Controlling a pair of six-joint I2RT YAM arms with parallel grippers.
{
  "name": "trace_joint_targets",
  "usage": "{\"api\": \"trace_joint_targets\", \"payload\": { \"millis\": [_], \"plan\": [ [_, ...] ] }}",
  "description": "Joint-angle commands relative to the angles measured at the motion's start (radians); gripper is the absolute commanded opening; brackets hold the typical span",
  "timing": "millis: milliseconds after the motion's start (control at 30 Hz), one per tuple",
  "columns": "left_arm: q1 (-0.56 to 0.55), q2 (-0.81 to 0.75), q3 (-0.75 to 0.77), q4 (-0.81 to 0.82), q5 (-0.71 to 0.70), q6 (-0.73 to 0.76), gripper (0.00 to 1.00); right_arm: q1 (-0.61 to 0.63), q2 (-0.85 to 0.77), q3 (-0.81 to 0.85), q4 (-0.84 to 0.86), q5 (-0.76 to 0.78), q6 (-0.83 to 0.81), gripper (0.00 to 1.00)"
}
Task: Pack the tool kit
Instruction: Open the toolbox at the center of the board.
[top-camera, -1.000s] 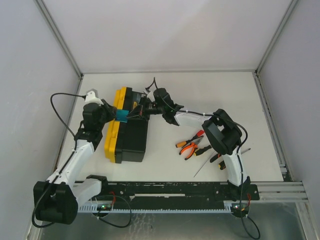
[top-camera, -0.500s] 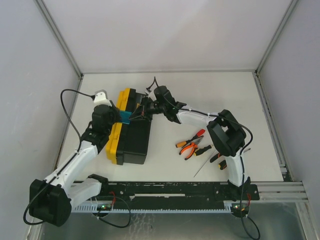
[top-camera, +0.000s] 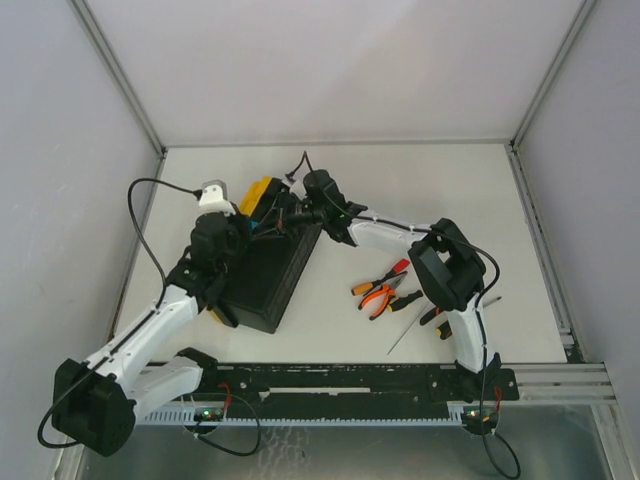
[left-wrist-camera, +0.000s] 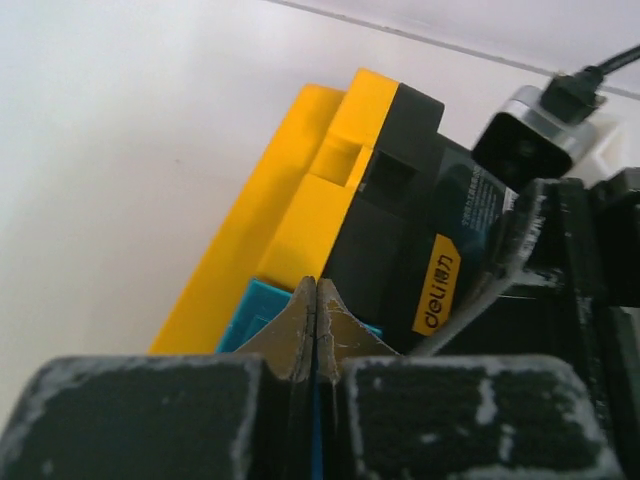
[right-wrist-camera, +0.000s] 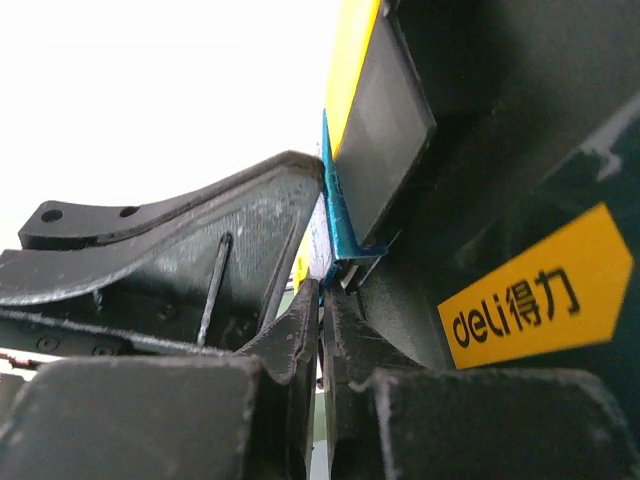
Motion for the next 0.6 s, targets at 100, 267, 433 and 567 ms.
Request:
{"api": "trace_joint_targets", "payload": {
  "millis": [100,267,433,567],
  "plan": [
    [-0.045,-0.009,-0.029,-0.117,0.164,-0.017,0.0,0.016,-0.085,0.072,0.348,0.006,0.032,0.0],
    [-0.045,-0.06,-0.017,-0.16,0.141,0.006,0.11,0.004,-0.105,-0.016,0.381,0.046,0.041,0.0],
    [-0.032,-0.12,0.051,-0.295,0.083,0.068,0.37,0.004,-0.13,-0.104,0.371,0.07,-0.007,0.0],
    [-0.028,-0.126,0.101,-0.385,0.065,0.103,0.61,0.009,-0.187,-0.152,0.267,0.122,-0.11,0.14]
  ]
}}
